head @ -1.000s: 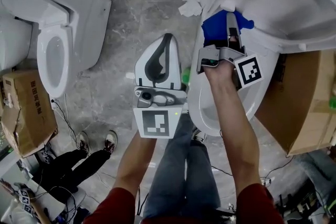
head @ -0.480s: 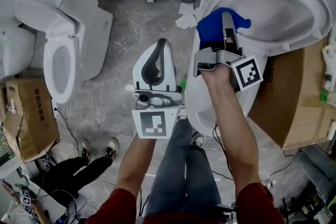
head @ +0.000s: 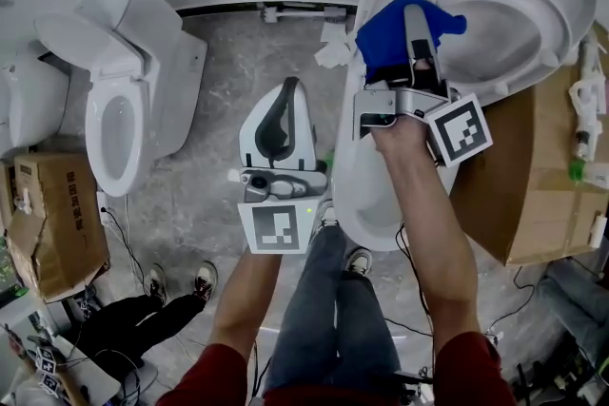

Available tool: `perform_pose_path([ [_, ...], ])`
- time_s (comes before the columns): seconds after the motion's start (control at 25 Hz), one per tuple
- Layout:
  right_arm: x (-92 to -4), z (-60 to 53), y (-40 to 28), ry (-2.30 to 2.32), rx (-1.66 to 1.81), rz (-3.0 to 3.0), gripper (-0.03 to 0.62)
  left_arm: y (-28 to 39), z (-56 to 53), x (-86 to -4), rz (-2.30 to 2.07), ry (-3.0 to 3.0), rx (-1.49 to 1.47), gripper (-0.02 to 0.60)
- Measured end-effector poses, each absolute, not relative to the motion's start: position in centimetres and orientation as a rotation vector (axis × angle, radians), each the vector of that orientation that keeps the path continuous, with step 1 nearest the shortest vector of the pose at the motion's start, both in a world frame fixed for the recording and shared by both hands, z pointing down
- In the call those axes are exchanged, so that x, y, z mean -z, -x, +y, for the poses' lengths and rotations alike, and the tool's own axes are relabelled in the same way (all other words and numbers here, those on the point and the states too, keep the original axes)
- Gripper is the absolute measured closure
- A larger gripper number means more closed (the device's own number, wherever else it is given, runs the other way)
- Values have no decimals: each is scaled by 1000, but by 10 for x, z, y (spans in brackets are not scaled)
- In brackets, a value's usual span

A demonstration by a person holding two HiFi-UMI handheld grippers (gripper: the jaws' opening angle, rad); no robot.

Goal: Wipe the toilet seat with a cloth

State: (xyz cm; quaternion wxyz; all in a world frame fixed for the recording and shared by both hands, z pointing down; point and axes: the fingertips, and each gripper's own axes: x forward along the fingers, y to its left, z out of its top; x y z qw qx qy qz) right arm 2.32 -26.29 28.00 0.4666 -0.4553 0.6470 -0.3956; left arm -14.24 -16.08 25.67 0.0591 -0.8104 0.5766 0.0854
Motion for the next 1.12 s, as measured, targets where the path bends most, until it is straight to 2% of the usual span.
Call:
perform_pose_path([
  [0.68, -197, -266, -43, 1863, 18, 2410, 540, 102, -156, -238, 1660, 2513, -279, 566],
  [1.12, -181, -255, -138, 2042, -47, 2275, 540, 61, -152, -218, 1537, 2510, -369, 566],
])
